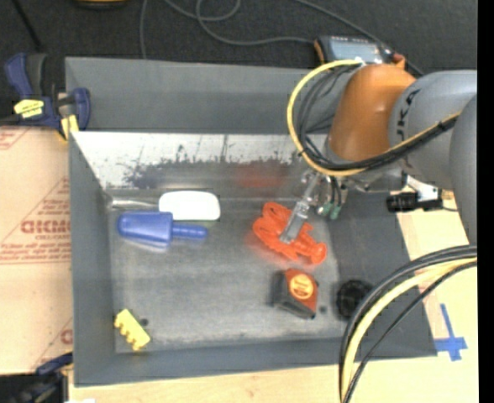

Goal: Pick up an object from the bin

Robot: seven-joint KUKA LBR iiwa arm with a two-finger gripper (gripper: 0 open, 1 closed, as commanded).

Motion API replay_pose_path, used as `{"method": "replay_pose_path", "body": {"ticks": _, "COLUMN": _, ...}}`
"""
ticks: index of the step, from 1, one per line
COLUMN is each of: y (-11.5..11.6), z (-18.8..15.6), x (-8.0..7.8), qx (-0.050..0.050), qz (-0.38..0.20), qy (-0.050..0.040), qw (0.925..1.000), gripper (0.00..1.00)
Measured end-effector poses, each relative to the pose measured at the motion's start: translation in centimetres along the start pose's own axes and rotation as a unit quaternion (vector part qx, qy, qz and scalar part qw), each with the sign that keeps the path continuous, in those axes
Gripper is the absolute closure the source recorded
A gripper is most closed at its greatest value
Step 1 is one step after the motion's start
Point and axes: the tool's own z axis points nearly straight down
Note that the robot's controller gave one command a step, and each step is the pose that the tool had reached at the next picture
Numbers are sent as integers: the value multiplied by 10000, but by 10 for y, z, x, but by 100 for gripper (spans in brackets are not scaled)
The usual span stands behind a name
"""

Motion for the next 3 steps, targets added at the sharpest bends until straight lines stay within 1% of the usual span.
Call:
{"method": "replay_pose_path", "body": {"ticks": 1, "y": -25, "z": 28, "x": 23, "qx": 30, "qz": 659, "qy": 51, "qw": 9978, "gripper": 0}}
{"method": "replay_pose_path", "body": {"ticks": 2, "y": -9, "z": 59, "x": 0, "qx": 48, "qz": 1887, "qy": 57, "qw": 9820, "gripper": 100}}
{"method": "replay_pose_path", "body": {"ticks": 3, "y": -9, "z": 59, "x": 0, "qx": 49, "qz": 1885, "qy": 57, "qw": 9820, "gripper": 100}}
